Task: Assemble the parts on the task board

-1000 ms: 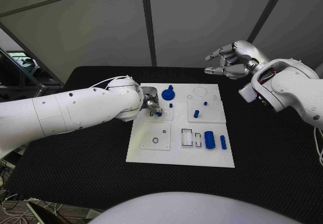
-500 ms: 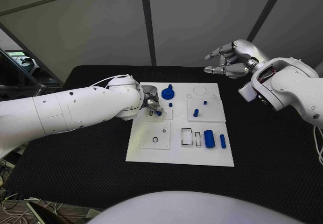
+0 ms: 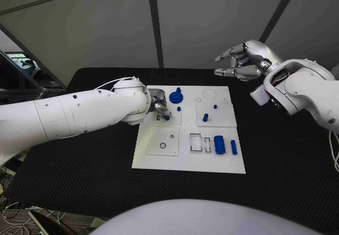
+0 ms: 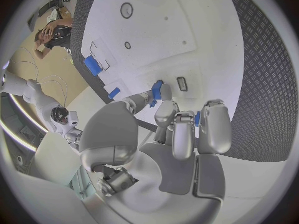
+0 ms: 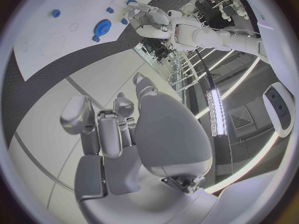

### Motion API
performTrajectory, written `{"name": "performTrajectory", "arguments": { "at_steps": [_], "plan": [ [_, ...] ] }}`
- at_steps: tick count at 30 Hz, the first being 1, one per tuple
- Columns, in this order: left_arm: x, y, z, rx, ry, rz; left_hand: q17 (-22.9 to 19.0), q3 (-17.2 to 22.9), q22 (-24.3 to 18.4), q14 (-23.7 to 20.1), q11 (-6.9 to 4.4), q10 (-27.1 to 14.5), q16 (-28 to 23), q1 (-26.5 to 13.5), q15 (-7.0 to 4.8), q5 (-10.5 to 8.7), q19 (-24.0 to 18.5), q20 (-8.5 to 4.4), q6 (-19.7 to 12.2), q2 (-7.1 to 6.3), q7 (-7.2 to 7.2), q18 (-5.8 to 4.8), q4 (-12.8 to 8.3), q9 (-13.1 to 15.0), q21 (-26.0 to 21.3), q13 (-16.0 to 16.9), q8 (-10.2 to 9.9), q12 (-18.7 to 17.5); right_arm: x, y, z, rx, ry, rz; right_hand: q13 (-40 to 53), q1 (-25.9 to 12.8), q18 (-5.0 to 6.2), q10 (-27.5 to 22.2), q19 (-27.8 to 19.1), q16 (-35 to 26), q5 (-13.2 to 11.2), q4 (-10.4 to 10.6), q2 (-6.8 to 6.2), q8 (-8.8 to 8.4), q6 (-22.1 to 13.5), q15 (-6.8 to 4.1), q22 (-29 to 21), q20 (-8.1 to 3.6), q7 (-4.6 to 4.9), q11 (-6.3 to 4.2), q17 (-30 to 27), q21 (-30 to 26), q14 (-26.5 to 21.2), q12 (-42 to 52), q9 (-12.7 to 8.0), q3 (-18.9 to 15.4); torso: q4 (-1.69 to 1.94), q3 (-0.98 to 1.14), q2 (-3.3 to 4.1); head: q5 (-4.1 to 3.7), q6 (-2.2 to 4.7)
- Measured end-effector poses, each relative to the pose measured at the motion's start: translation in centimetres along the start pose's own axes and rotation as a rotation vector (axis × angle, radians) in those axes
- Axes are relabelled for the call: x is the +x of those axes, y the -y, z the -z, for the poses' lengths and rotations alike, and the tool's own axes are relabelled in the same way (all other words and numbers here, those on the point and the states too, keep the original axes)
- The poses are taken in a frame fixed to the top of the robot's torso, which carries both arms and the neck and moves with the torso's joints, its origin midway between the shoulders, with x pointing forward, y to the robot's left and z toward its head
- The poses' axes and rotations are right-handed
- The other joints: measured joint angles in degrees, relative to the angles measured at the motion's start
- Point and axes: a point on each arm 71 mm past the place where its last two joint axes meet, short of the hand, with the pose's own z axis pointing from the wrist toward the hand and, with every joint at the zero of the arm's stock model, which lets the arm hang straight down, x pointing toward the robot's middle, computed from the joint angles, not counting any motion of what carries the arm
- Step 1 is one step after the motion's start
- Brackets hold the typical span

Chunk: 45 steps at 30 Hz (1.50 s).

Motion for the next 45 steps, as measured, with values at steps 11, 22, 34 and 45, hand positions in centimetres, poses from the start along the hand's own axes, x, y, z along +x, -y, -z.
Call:
{"name": "performTrajectory", "arguments": {
  "at_steps": [11,22,34,45],
  "plan": [
    [0.02,0.0,-0.04,-0.001,-0.002,-0.001,0.0,1.0,0.0,-0.1,-0.43,0.5,0.0,0.7,-0.48,2.66,0.6,-0.56,0.5,0.29,-0.1,0.0,-2.0,-0.1,0.2,0.3,0.2,0.2,0.0,0.0,0.0,0.0,0.0,0.001,0.0,0.0,0.0,0.0,0.0,0.0,0.0,0.0,0.0,0.0,0.0,0.0,0.0,0.0,0.0,0.0,0.0,0.0,0.0,0.0,0.0,0.0,0.03,-0.02,0.0,0.04,-0.05],
    [0.09,0.14,-0.01,0.003,0.002,-0.011,0.0,0.4,0.0,-0.1,-0.21,0.8,0.0,2.2,-0.46,10.88,0.9,-0.51,0.6,-1.03,0.0,-0.01,-2.6,0.5,0.6,0.0,0.9,0.2,0.02,0.0,-0.02,0.0,-0.001,0.001,0.0,0.0,0.0,0.0,0.0,0.0,0.0,0.0,0.0,-0.01,0.0,0.0,0.0,0.0,0.0,0.0,0.0,0.0,0.0,0.0,0.0,0.0,0.07,-0.02,0.0,0.04,-0.17],
    [0.14,0.24,0.07,0.006,0.012,-0.024,0.0,0.4,0.0,-0.1,-0.17,0.8,0.0,2.3,-0.43,11.2,1.0,-0.61,0.2,-1.17,0.09,-0.01,-2.6,0.5,0.8,-0.2,0.9,0.0,0.02,0.0,-0.02,-0.001,-0.001,0.001,0.0,0.0,0.0,0.0,0.0,0.0,0.0,0.0,0.0,-0.01,0.0,0.0,0.0,0.0,0.0,0.0,0.0,0.0,0.0,0.0,0.0,0.0,0.07,-0.02,0.0,0.11,-0.26],
    [0.16,0.33,0.06,0.008,0.014,-0.029,0.0,0.0,0.0,0.0,0.0,1.2,0.0,1.8,-0.35,11.2,1.4,-0.6,0.3,-0.6,0.07,0.0,-3.0,0.6,1.1,0.3,1.3,0.0,0.04,0.01,-0.05,0.0,-0.002,0.001,0.0,0.0,0.0,0.0,0.0,0.0,0.0,0.0,0.0,-0.02,0.0,0.0,0.0,0.0,0.0,0.0,0.0,0.0,0.0,0.0,0.0,0.0,0.07,-0.02,0.0,0.2,-0.35]
  ]
}}
